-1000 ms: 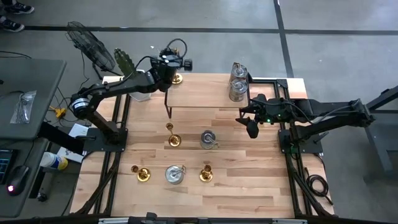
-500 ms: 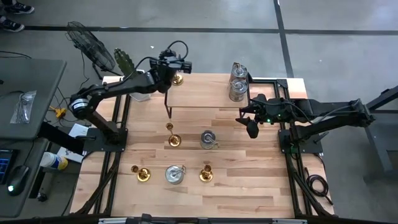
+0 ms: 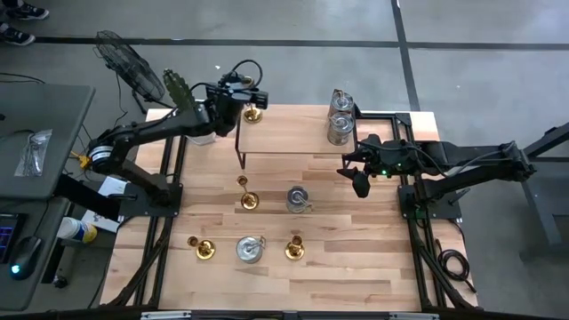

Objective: Pick & Place candle stick holders
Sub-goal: Put the gold candle holder on the shelf, then align the gold candle holder with the other gold candle holder on the shelf

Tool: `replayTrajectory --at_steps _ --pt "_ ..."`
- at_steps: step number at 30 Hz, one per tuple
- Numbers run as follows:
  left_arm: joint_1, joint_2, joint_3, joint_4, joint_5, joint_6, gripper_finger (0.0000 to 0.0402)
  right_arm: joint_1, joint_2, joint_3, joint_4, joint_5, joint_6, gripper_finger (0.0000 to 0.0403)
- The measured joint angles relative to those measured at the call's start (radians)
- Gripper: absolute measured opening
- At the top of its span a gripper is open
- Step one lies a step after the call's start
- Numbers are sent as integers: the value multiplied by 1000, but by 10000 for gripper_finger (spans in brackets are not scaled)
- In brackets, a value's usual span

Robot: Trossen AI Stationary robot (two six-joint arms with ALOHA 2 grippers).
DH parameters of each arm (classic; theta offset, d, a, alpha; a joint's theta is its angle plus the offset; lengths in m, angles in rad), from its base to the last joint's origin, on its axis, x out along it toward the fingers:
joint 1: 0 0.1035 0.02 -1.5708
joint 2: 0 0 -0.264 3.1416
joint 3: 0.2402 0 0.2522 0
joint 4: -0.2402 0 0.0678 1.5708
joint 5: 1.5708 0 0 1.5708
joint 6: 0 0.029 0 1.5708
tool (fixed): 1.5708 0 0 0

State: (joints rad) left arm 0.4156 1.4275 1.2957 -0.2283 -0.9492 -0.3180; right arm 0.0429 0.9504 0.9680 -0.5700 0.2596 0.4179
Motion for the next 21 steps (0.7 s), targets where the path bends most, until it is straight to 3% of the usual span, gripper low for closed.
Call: replayTrajectory --at_steps 21 --pt "-74 0 0 -37 1 11 265 1 0 0 -9 -5 5 233"
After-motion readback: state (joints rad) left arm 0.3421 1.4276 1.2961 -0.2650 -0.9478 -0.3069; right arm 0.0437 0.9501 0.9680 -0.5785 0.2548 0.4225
